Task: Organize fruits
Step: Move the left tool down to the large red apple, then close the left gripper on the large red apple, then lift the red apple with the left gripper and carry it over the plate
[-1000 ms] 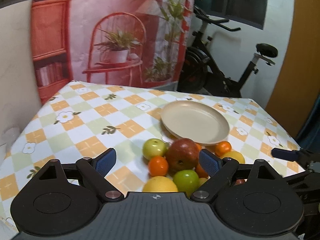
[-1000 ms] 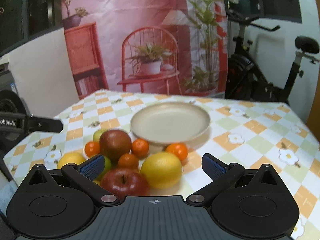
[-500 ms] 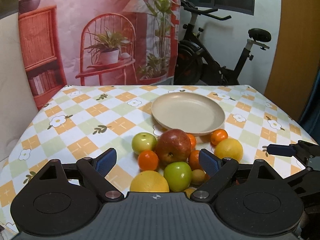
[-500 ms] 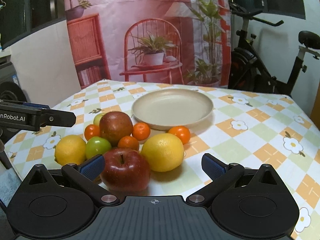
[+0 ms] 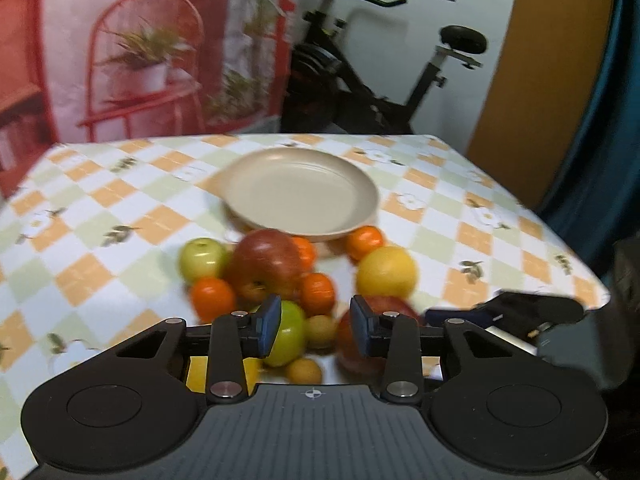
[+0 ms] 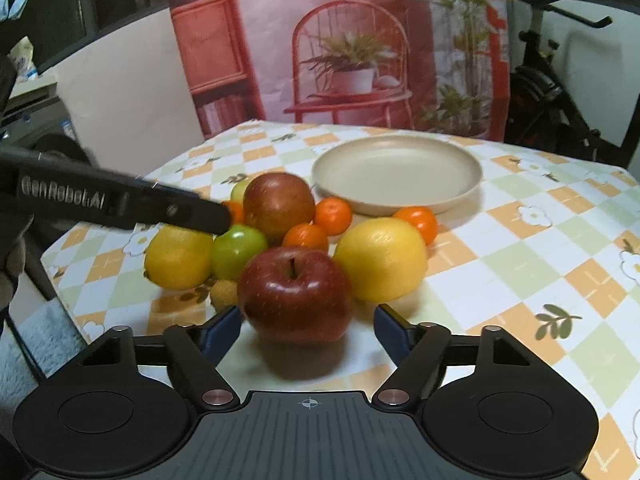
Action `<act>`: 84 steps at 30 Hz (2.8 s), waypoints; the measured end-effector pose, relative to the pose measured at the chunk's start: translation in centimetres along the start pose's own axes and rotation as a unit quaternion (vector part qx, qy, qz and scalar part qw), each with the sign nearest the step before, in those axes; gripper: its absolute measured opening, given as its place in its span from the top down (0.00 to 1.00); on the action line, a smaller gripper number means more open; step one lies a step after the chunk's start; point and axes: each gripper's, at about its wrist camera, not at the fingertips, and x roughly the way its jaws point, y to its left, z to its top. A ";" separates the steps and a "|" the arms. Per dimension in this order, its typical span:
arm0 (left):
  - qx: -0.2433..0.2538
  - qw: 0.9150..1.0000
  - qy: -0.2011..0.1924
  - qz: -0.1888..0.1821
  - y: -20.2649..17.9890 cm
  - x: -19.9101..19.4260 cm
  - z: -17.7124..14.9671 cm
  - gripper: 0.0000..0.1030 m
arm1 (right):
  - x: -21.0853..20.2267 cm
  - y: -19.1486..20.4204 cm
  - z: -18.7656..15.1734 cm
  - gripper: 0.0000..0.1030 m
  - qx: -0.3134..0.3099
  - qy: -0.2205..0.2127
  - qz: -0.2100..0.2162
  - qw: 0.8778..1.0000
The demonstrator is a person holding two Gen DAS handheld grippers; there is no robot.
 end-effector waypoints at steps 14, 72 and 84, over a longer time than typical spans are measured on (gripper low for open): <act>-0.042 0.995 0.064 -0.063 -0.5 3.9 0.1 0.61 | 0.9 0.1 -0.3 0.39 -0.007 0.007 0.018 1.000; -0.035 0.997 -0.004 -0.076 -0.6 -0.2 2.8 0.61 | -1.8 0.5 3.6 0.42 -0.011 -0.035 0.031 0.999; -0.011 0.995 -0.077 -0.059 0.1 -3.4 9.4 0.61 | -3.4 1.0 12.7 0.42 -0.053 -0.080 0.041 0.995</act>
